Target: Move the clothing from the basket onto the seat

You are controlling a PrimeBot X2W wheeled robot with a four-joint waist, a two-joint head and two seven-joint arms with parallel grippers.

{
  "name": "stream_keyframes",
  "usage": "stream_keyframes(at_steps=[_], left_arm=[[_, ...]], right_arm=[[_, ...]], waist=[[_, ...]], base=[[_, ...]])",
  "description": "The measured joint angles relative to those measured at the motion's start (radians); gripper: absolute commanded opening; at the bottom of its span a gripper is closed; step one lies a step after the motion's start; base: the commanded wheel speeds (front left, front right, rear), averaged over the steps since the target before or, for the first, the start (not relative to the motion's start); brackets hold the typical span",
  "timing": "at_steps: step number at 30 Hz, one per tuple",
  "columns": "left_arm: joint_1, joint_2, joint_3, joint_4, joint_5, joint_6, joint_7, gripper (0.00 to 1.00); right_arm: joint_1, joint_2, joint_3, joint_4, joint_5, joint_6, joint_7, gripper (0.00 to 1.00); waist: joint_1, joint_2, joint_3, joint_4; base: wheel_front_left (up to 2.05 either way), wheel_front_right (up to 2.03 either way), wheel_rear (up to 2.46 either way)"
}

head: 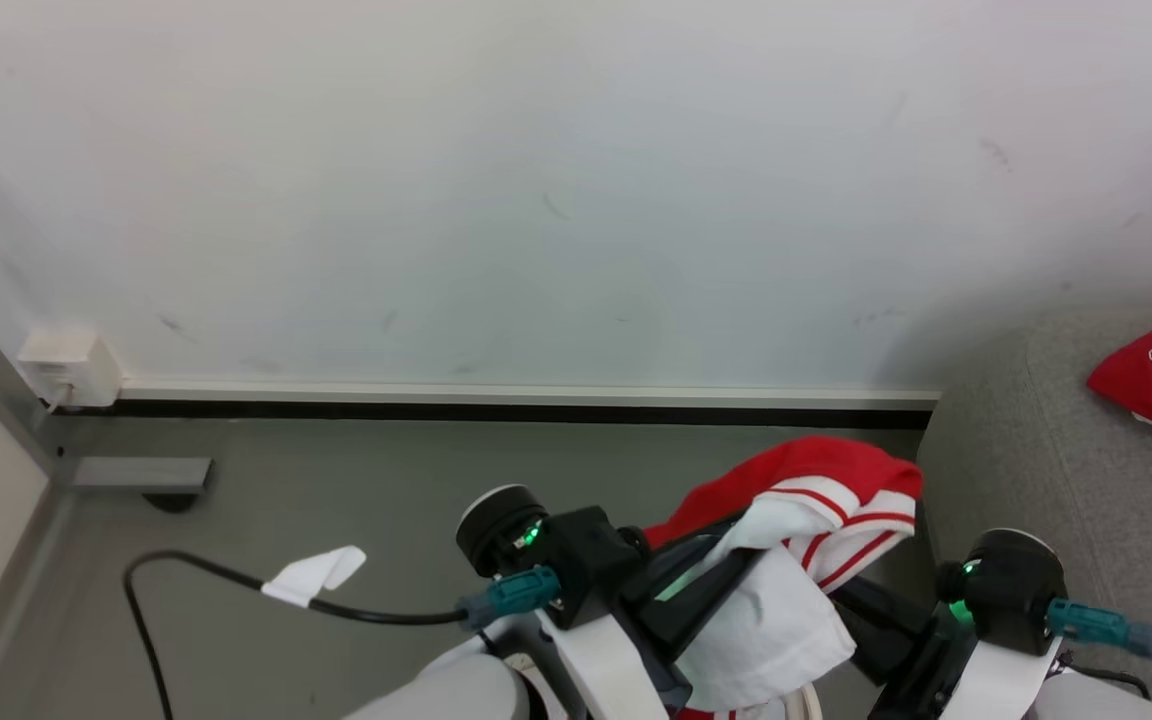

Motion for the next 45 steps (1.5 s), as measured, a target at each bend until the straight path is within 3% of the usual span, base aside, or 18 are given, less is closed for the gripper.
stream_keyframes(at_steps=[2,3,6,20,27,32,35,38,45], left_arm=[[-0.001,0.0,0.002,0.012,0.0,0.007,-0.004,0.0],[-0.002,0.001,0.002,0.019,0.003,0.008,-0.009,0.19],[-0.011,0.001,0.005,0.04,0.009,0.017,-0.015,1.0],[-0.086,-0.007,0.008,0.096,0.043,0.029,-0.013,1.0],[-0.164,-0.041,-0.01,0.132,0.078,0.012,0.005,1.0],[-0.237,-0.056,-0.01,0.163,0.106,0.007,0.01,1.0],[-0.27,-0.063,-0.008,0.178,0.121,0.003,0.016,1.0],[-0.309,-0.067,-0.002,0.181,0.129,-0.001,0.023,1.0],[-0.379,-0.063,0.009,0.184,0.153,0.0,0.026,1.0]], right_arm=[[0.0,0.002,-0.02,0.009,0.014,0.0,-0.001,0.0],[0.0,0.002,-0.033,0.013,0.021,0.0,-0.002,0.0],[0.003,0.001,-0.088,0.012,0.024,0.0,-0.005,0.0],[0.072,-0.003,-0.389,-0.054,-0.039,0.0,-0.006,0.0],[0.125,0.056,-0.57,-0.085,-0.084,0.0,-0.006,0.0],[0.126,0.113,-0.694,-0.038,-0.129,0.0,-0.006,0.0],[0.072,0.149,-0.772,0.005,-0.144,0.0,-0.006,0.0],[-0.024,0.146,-0.853,0.071,-0.142,0.0,-0.006,0.0],[-0.324,0.03,-1.053,0.272,-0.123,0.0,0.007,0.0]], waist=[[0.0,0.0,0.009,-0.006],[0.0,0.0,0.016,-0.01],[0.0001,0.0,0.037,-0.025],[0.0001,0.0,0.178,-0.191],[0.0002,0.0,0.293,-0.291],[0.0002,0.0,0.388,-0.342],[0.0002,0.0,0.447,-0.36],[0.0002,0.0,0.508,-0.368],[0.0002,0.0,0.649,-0.343]], base=[[0.0,0.0,0.0],[0.0,0.0,0.0],[0.0,0.0,0.0],[0.0,0.0,0.0],[0.0,0.0,0.0],[0.0,0.0,0.0],[0.0,0.0,0.0],[0.0,0.0,0.0],[0.0,0.0,0.0]])
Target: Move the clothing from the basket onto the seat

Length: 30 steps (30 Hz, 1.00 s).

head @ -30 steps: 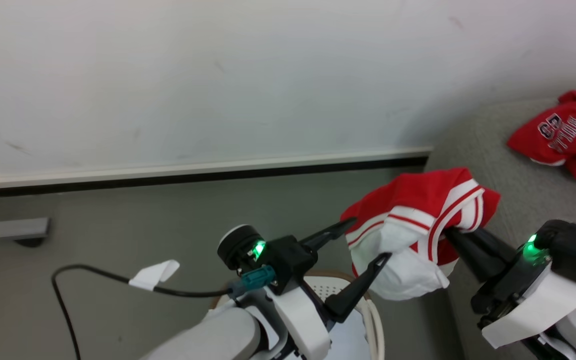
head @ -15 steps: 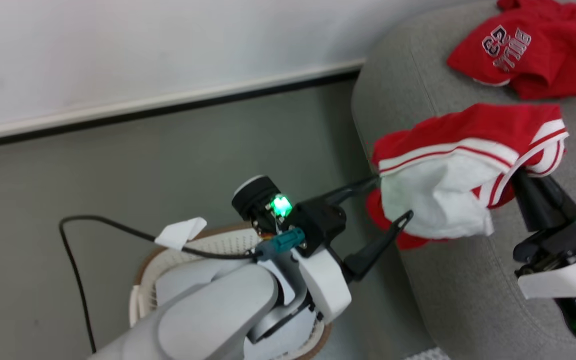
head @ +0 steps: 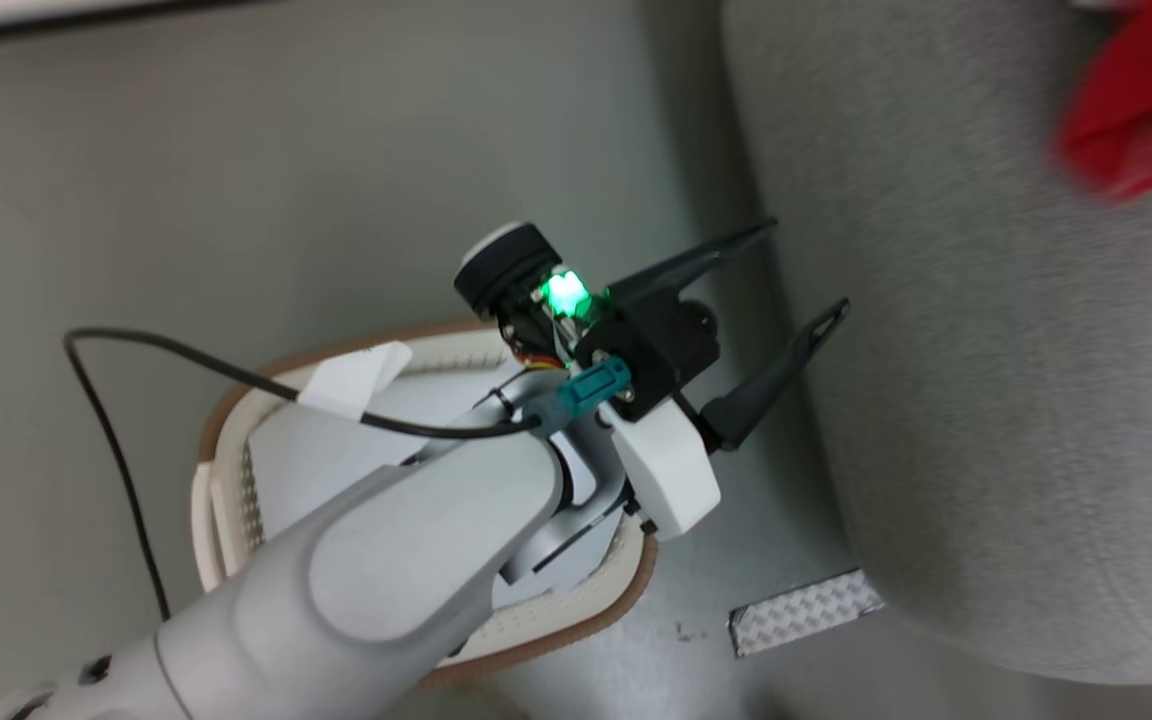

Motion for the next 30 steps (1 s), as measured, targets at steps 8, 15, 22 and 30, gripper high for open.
stream_keyframes(at_steps=[8,15,22,30], left_arm=[[-0.055,-0.014,0.001,-0.012,0.029,0.001,-0.02,1.0],[-0.051,-0.041,-0.003,-0.01,0.03,0.021,-0.051,1.0],[-0.009,-0.003,0.012,-0.005,0.012,0.036,-0.07,1.0],[0.089,0.032,0.032,0.021,-0.04,0.058,-0.115,1.0]], right_arm=[[-0.279,-0.129,-0.158,0.359,-0.137,0.0,0.047,0.0],[-0.343,-0.13,-0.276,0.698,-0.387,0.0,0.009,0.0],[-0.337,-0.011,-0.361,0.782,-0.556,0.0,-0.01,1.0],[-0.142,0.109,-0.369,0.631,-0.628,0.0,-0.014,1.0]], waist=[[0.0001,0.0,0.12,0.084],[-0.0001,0.0,0.17,0.172],[-0.0001,0.0,0.173,0.185],[-0.0002,-0.0001,0.05,0.156]], base=[[0.0,0.0,0.0],[0.0,0.0,0.0],[0.0,0.0,0.0],[0.0,0.0,0.0]])
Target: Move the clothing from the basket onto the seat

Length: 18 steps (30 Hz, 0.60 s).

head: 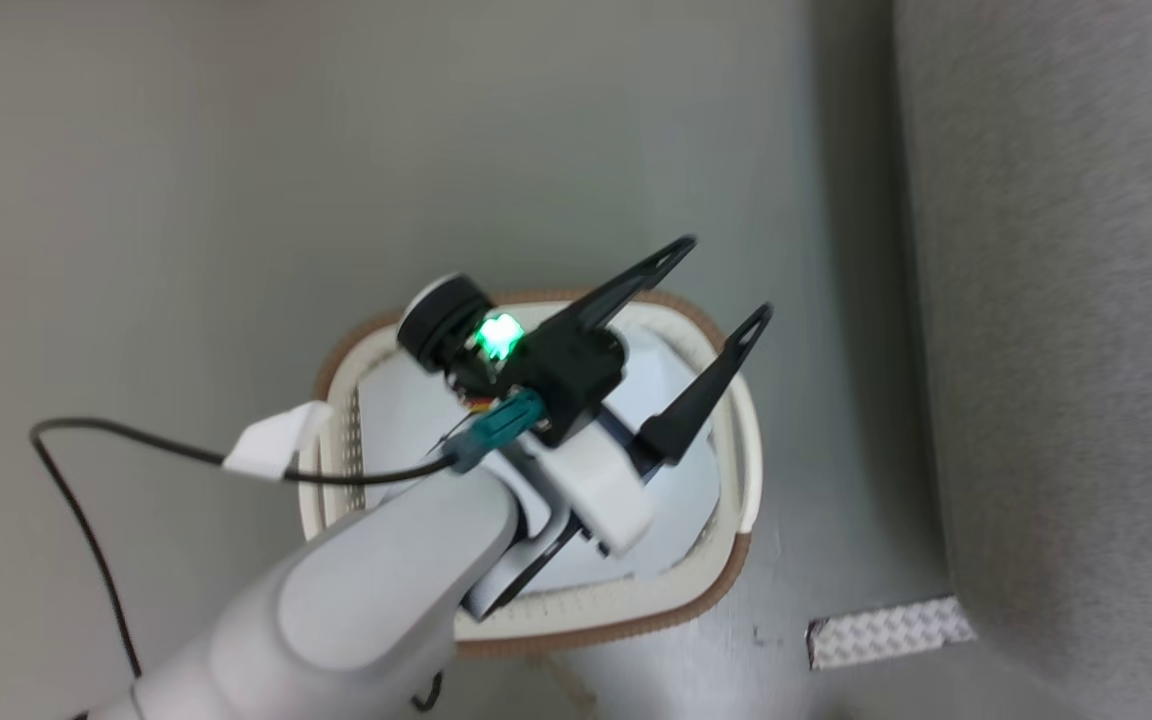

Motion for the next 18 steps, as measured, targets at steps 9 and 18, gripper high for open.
stream_keyframes(at_steps=[9,18], left_arm=[[0.219,0.042,0.064,0.031,-0.106,0.069,-0.062,1.0],[0.469,0.063,0.165,0.011,-0.154,0.15,-0.084,1.0]], right_arm=[[0.382,0.09,0.072,-0.263,0.032,0.0,0.0,1.0],[0.813,0.2,0.133,-0.627,0.043,0.0,0.0,1.0]], waist=[[-0.0002,0.0,-0.231,-0.012],[-0.0005,0.0,-0.457,0.028]], base=[[0.0,0.0,0.0],[0.0,0.0,0.0]])
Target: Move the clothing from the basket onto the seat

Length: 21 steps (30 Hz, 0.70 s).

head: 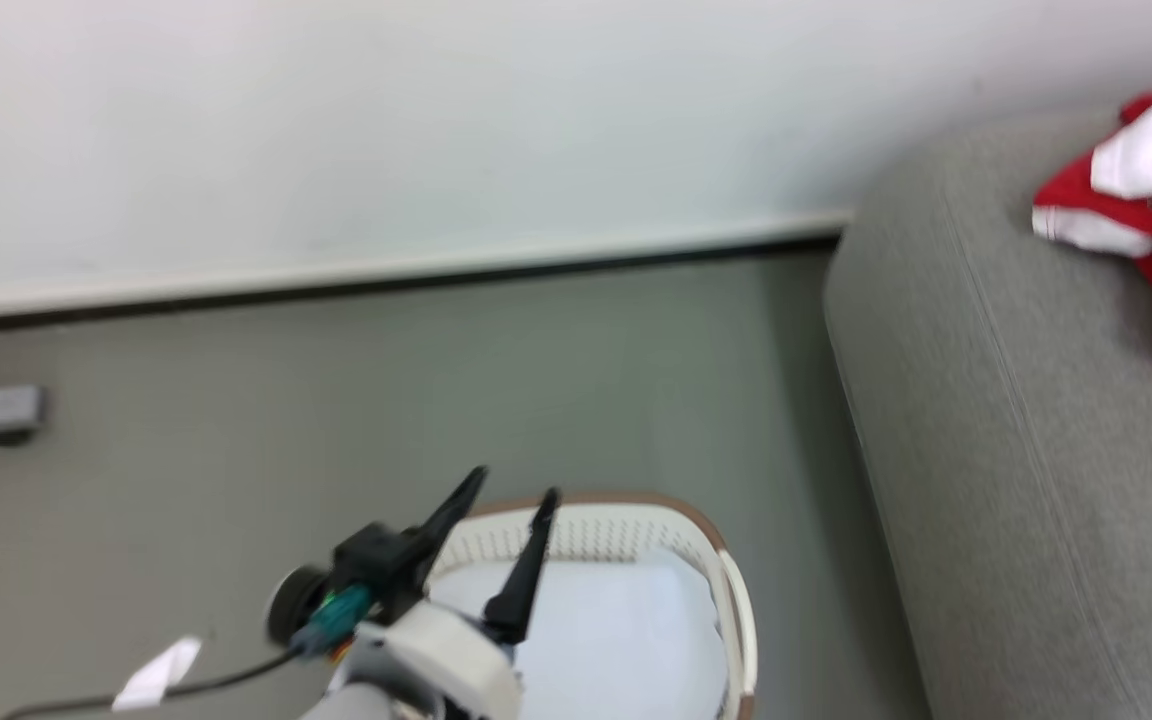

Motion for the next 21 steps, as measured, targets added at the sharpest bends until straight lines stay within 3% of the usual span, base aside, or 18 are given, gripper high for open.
stream_keyframes(at_steps=[5,9,15,21], left_arm=[[0.134,0.012,0.119,-0.041,0.055,0.049,-0.001,1.0],[0.253,0.005,0.207,-0.051,0.084,0.053,-0.001,1.0],[0.404,-0.017,0.331,-0.053,0.142,0.027,-0.001,1.0],[0.511,-0.044,0.458,-0.058,0.226,-0.034,-0.001,1.0]], right_arm=[[0.158,0.086,0.035,-0.143,-0.022,0.0,0.0,1.0],[0.246,0.144,0.062,-0.205,-0.058,0.0,0.0,1.0],[0.348,0.207,0.104,-0.242,-0.08,0.0,0.0,1.0],[0.392,0.228,0.126,-0.235,-0.095,0.0,0.0,1.0]], waist=[[0.0,0.0,-0.087,0.054],[0.0,0.0,-0.145,0.093],[0.0001,0.0,-0.227,0.134],[0.0002,0.0,-0.279,0.156]], base=[[0.0,0.0,0.0],[0.0,0.0,0.0],[0.0,0.0,0.0],[0.0,0.0,0.0]])
